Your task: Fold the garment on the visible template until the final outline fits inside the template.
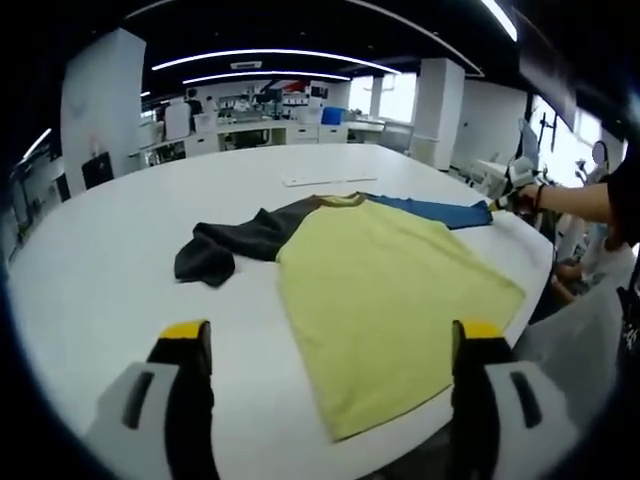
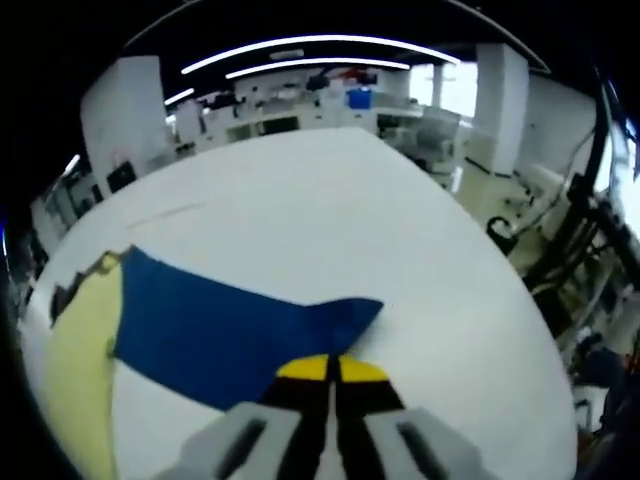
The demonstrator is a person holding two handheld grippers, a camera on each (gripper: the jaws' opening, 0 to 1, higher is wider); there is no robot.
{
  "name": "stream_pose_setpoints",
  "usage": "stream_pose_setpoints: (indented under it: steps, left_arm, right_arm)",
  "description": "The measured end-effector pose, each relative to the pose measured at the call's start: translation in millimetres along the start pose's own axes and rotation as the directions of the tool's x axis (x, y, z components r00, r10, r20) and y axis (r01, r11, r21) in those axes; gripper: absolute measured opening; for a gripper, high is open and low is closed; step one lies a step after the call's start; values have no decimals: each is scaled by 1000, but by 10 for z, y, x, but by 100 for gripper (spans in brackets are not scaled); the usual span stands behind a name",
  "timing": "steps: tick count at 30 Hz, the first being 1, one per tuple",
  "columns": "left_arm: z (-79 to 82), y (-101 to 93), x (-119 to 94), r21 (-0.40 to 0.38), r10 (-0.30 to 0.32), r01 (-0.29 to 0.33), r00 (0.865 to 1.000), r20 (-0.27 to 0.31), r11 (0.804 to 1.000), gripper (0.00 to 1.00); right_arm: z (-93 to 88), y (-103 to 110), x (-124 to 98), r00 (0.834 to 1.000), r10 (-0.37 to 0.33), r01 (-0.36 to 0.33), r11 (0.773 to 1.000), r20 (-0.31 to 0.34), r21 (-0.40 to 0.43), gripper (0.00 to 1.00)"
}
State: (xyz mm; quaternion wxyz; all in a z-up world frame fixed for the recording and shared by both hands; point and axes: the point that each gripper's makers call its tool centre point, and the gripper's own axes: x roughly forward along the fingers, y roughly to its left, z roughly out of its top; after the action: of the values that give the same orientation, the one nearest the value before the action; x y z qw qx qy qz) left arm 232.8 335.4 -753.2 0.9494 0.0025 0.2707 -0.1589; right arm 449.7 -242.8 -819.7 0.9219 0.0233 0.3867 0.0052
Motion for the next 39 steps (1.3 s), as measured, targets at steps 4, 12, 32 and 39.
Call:
stream_pose_setpoints:
  steps: [4, 12, 32, 39]
  left_arm:
    - [-24, 1, -9, 7, -6, 6, 1000, -11, 1000, 99]
    - [-61, -14, -14, 13, -13, 13, 1000, -16, 1000, 99]
    - [-117, -116, -41, 21, -32, 32, 999, -25, 999, 99]
    - [-132, -119, -42, 18, -31, 32, 999, -26, 999, 99]
  right_arm:
    - [10, 40, -60, 1000, -11, 11, 1000, -16, 3, 0]
    - [109, 182, -197, 1000, -14, 14, 1000, -4, 16, 0]
    - [480, 846, -375, 993, 111, -110, 992, 26, -67, 0]
    - [626, 1095, -398, 987, 155, -151, 984, 39, -98, 0]
